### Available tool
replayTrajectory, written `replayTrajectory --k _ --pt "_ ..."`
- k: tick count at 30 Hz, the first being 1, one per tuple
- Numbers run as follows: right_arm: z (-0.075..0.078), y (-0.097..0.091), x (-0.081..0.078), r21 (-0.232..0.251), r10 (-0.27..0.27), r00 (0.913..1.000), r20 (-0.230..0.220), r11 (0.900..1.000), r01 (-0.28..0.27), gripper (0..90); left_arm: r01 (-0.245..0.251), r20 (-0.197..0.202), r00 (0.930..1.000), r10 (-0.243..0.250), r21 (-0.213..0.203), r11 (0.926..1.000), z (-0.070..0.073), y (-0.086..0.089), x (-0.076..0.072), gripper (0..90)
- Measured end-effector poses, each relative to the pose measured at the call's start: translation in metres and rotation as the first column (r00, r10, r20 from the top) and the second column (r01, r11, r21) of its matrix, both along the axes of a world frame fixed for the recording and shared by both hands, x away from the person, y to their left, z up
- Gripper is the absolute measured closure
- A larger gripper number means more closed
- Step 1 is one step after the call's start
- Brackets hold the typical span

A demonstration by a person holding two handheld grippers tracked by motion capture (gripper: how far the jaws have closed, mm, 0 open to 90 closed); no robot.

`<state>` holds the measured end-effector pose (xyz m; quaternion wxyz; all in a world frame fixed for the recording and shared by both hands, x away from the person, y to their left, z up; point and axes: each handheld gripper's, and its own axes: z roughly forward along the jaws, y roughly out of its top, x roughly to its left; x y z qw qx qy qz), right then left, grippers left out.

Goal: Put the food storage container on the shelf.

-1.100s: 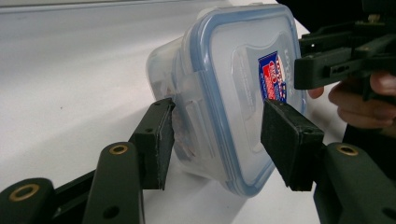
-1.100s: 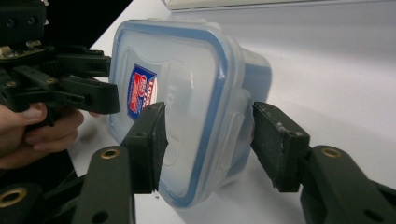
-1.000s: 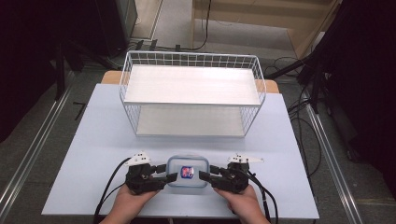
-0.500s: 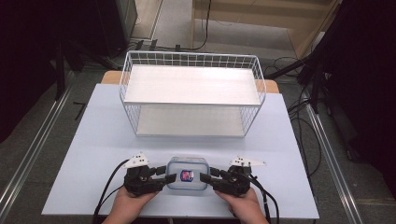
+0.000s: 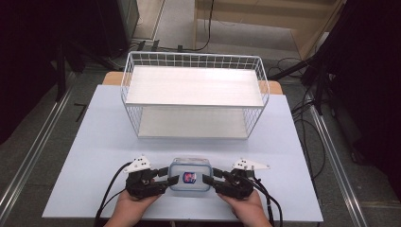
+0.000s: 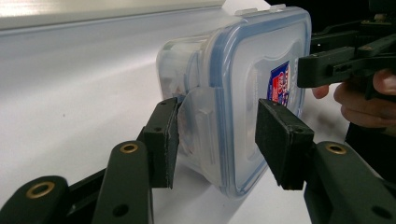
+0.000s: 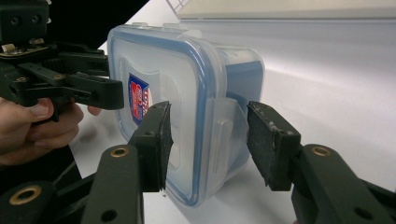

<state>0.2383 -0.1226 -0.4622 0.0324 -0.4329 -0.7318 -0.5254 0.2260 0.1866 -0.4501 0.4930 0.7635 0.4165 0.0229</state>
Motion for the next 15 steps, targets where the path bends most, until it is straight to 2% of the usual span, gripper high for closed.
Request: replayTrajectory --k 5,9,12,15 --pt "0.005 -0.001 -0.002 0.002 -0.008 0.9990 0.044 1.0000 0.008 52.1 -0.004 0.047 0.9989 0.004 0.005 1.0000 0.006 -0.001 -0.003 51.2" --pt "0.013 0.000 -0.004 -0.008 -0.014 0.9948 0.101 0.9999 0.015 51.9 -0.009 0.077 0.9970 0.008 0.002 1.0000 0.011 -0.003 -0.005 51.2" --pt "0.017 -0.001 -0.005 -0.010 -0.013 0.9912 0.132 0.9998 0.014 52.0 -0.011 0.107 0.9942 0.010 0.007 0.9999 0.015 -0.004 -0.007 51.2" --pt "0.023 -0.001 -0.007 -0.009 -0.012 0.9851 0.172 0.9999 0.014 51.9 -0.014 0.150 0.9886 0.013 0.002 0.9999 0.021 -0.004 -0.010 51.2"
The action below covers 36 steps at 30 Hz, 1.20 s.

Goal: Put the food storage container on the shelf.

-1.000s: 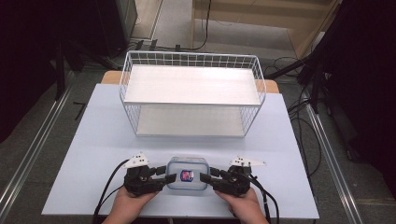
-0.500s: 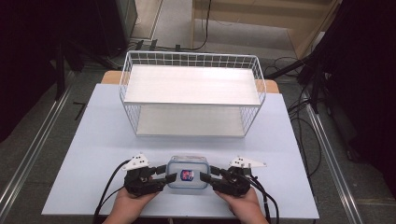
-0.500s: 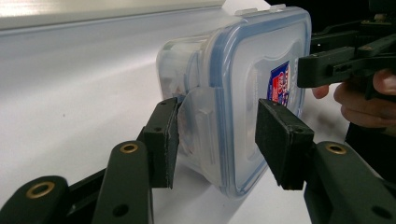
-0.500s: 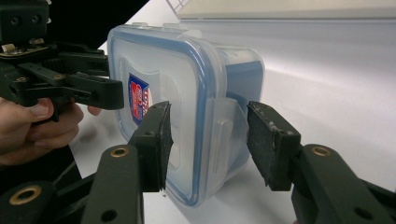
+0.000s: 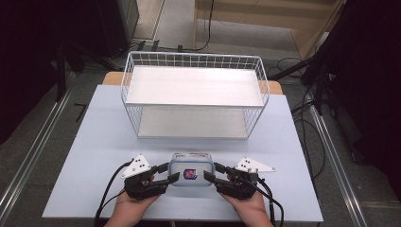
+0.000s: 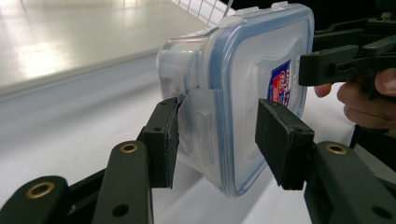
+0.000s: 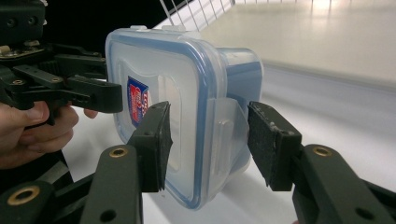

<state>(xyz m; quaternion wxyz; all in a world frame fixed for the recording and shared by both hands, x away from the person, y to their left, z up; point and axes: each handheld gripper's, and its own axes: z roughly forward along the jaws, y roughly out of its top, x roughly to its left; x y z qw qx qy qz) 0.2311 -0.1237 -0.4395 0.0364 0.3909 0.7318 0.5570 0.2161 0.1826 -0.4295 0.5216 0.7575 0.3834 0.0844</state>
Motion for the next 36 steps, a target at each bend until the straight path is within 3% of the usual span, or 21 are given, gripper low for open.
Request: replayTrajectory --k 5,11,25,36 --pt "0.009 0.000 -0.004 -0.003 -0.006 0.9977 0.068 1.0000 0.006 51.6 -0.003 0.068 0.9977 0.002 0.005 1.0000 0.008 -0.001 -0.004 51.2" --pt "0.020 0.001 -0.007 0.002 -0.024 0.9905 0.135 0.9997 0.024 51.1 -0.013 0.118 0.9930 0.012 0.001 0.9999 0.017 -0.002 -0.007 51.1" --pt "0.044 0.002 -0.003 0.031 -0.045 0.9808 0.190 0.9987 0.040 50.8 -0.006 0.177 0.9843 0.005 0.005 1.0000 0.044 -0.002 0.000 51.2" --pt "0.076 0.002 0.006 0.044 -0.058 0.9631 0.263 0.9979 0.048 50.7 -0.012 0.247 0.9690 0.014 -0.009 0.9999 0.074 -0.002 0.010 51.1"
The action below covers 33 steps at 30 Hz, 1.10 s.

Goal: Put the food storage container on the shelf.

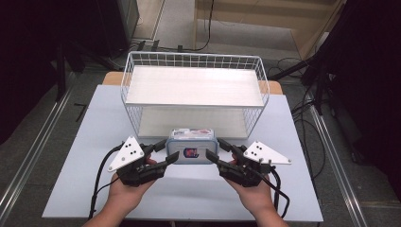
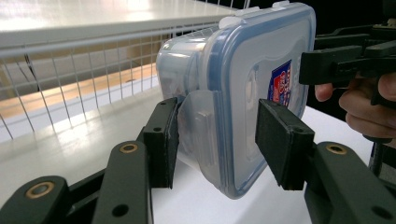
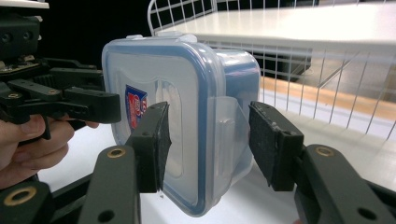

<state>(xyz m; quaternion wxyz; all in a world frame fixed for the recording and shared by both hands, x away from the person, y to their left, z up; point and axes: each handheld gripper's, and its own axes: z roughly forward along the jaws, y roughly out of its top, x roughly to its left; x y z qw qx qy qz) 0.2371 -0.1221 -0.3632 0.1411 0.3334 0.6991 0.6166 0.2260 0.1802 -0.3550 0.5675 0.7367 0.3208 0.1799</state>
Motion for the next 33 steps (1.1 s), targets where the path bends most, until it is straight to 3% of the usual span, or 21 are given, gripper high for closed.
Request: replayTrajectory --k 20,33 --pt "0.034 -0.001 0.014 0.010 -0.015 0.9960 0.088 0.9998 0.014 50.6 0.013 0.079 0.9968 -0.013 -0.001 0.9999 0.033 -0.001 0.017 51.0" --pt "0.042 -0.004 0.023 0.010 -0.025 0.9934 0.112 0.9997 0.024 50.5 0.013 0.092 0.9957 -0.010 -0.039 0.9991 0.033 -0.004 0.028 51.0"
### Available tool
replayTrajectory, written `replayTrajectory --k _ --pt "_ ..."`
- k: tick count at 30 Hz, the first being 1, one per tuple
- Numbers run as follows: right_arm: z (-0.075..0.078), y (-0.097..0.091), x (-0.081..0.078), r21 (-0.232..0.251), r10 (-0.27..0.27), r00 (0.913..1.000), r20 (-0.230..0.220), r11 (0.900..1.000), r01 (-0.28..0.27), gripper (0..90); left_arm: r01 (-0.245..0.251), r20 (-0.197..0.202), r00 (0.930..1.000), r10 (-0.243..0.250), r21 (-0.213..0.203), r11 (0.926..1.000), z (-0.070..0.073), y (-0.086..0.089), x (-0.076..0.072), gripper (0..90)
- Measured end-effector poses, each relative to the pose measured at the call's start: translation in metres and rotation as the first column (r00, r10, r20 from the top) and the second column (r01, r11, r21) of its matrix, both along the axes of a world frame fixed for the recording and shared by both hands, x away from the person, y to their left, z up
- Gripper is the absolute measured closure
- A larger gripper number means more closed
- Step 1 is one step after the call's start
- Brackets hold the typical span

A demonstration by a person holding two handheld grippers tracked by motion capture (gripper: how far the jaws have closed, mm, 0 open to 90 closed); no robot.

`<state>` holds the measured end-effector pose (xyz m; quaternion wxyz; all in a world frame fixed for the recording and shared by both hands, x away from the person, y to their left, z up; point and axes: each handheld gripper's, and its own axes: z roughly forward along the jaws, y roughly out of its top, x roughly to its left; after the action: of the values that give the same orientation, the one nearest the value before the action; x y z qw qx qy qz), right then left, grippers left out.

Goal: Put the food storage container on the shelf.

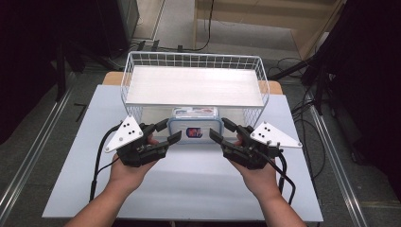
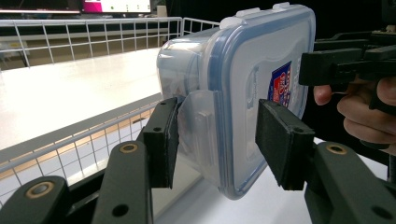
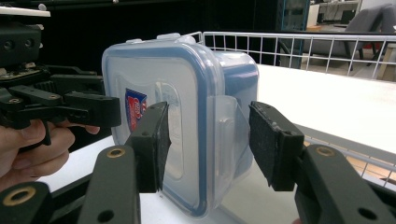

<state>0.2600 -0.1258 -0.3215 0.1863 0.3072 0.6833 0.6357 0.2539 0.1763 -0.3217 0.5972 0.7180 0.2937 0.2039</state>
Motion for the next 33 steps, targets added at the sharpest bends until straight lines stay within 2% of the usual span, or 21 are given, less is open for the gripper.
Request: replayTrajectory --k 7,11,16,22,24,28,30,31,33 --pt "0.001 -0.001 0.012 -0.002 -0.005 0.9999 -0.011 1.0000 0.005 50.5 0.004 -0.018 0.9998 -0.004 0.003 1.0000 0.004 -0.001 0.015 50.9" --pt "0.009 -0.002 0.020 -0.003 -0.012 0.9998 -0.016 0.9999 0.012 50.5 0.010 -0.028 0.9996 -0.010 -0.004 0.9999 0.012 -0.002 0.026 50.9" --pt "0.020 -0.003 0.035 0.001 -0.016 0.9998 -0.011 0.9999 0.016 50.5 0.011 -0.045 0.9989 -0.012 -0.034 0.9994 0.018 -0.003 0.042 50.9" --pt "0.030 -0.003 0.056 -0.012 -0.022 0.9987 -0.046 0.9997 0.021 50.4 0.014 -0.087 0.9961 -0.018 -0.044 0.9989 0.025 -0.003 0.063 50.8" --pt "0.032 -0.004 0.061 -0.009 -0.023 0.9982 -0.055 0.9997 0.022 50.4 0.017 -0.112 0.9934 -0.023 -0.053 0.9984 0.027 -0.004 0.071 50.8" --pt "0.039 -0.006 0.076 -0.002 -0.017 0.9937 -0.111 0.9999 0.016 50.5 0.014 -0.143 0.9895 -0.020 -0.044 0.9989 0.036 -0.005 0.083 50.8" --pt "0.041 -0.007 0.082 0.002 -0.015 0.9905 -0.137 0.9999 0.015 50.7 0.013 -0.170 0.9851 -0.024 -0.065 0.9978 0.040 -0.004 0.090 50.7" --pt "0.042 -0.006 0.083 0.005 -0.014 0.9896 -0.143 0.9999 0.015 50.9 0.009 -0.193 0.9808 -0.027 -0.092 0.9957 0.042 -0.002 0.094 50.7" --pt "0.047 -0.005 0.088 0.004 -0.014 0.9871 -0.160 0.9999 0.015 51.5 0.009 -0.222 0.9746 -0.033 -0.108 0.9941 0.044 0.000 0.100 50.5"
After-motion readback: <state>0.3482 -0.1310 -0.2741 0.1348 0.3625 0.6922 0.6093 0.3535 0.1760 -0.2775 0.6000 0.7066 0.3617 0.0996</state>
